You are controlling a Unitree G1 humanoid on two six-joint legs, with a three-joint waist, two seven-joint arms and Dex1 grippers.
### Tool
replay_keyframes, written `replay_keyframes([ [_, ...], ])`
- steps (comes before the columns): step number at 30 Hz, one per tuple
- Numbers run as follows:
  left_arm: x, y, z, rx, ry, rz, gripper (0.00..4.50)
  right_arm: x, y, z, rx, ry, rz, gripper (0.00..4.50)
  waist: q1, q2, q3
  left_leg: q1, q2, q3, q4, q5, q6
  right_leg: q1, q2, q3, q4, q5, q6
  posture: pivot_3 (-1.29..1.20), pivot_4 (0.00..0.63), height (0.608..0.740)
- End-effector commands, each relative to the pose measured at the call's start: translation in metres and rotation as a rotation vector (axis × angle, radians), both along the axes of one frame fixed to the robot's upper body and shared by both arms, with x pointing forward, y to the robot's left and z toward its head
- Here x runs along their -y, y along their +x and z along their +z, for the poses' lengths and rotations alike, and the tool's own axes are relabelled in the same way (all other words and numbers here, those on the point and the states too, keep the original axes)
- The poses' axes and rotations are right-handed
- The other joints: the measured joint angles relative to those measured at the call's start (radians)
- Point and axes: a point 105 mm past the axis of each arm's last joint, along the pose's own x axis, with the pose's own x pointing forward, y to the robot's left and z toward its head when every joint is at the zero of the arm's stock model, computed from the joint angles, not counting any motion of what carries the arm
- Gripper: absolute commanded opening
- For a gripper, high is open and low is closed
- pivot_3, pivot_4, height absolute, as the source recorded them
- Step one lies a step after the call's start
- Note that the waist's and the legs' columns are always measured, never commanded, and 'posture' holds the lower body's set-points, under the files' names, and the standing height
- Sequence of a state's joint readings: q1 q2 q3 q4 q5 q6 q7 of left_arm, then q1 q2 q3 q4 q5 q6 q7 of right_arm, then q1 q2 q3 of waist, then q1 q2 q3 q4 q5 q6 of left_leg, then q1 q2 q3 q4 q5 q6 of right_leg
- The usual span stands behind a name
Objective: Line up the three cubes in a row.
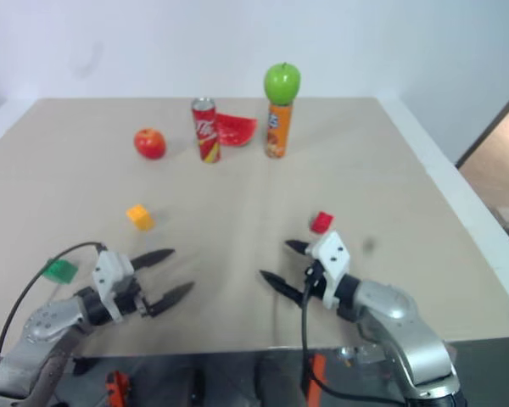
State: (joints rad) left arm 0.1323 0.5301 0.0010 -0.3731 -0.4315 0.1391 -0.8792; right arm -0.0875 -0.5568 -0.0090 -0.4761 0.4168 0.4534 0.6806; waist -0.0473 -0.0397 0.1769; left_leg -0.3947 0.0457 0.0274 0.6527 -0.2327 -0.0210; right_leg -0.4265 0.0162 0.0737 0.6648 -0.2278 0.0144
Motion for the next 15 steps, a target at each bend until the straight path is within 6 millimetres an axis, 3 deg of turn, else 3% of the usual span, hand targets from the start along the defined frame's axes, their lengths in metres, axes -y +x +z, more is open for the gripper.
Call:
replay_keyframes([
  [1,0.013,-0.008,0.015,0.032,0.011,-0.123,4.5,0.011,0.017,0.039,0.129,0.043,-0.062,4.48,0.0,0.0,0.0,0.0,0.0,0.0,0.0,0.0,0.0,0.0,0.0,0.0,0.0,0.0,0.0,0.0,0.15,0.74],
  [5,0.018,-0.009,0.018,0.014,0.03,-0.19,4.5,0.037,0.044,0.05,0.128,0.041,-0.141,4.48,0.001,0.0,0.0,0.0,0.0,0.0,0.0,0.0,0.0,0.0,0.0,0.0,0.0,0.0,0.0,0.0,0.15,0.74],
  [10,0.02,-0.005,0.023,0.017,0.038,-0.21,4.5,0.074,0.068,0.031,0.057,-0.032,-0.201,4.48,0.002,0.0,0.0,-0.001,-0.001,0.0,-0.001,-0.001,0.001,0.0,0.0,0.0,0.0,-0.001,0.0,0.0,0.15,0.74],
  [15,0.02,-0.005,0.023,0.014,0.04,-0.205,4.5,0.091,0.077,0.019,-0.002,-0.065,-0.188,4.48,-0.001,0.001,0.0,-0.001,0.0,0.0,-0.001,-0.003,0.005,0.0,0.001,0.001,0.0,0.0,0.003,0.0,0.15,0.74],
])
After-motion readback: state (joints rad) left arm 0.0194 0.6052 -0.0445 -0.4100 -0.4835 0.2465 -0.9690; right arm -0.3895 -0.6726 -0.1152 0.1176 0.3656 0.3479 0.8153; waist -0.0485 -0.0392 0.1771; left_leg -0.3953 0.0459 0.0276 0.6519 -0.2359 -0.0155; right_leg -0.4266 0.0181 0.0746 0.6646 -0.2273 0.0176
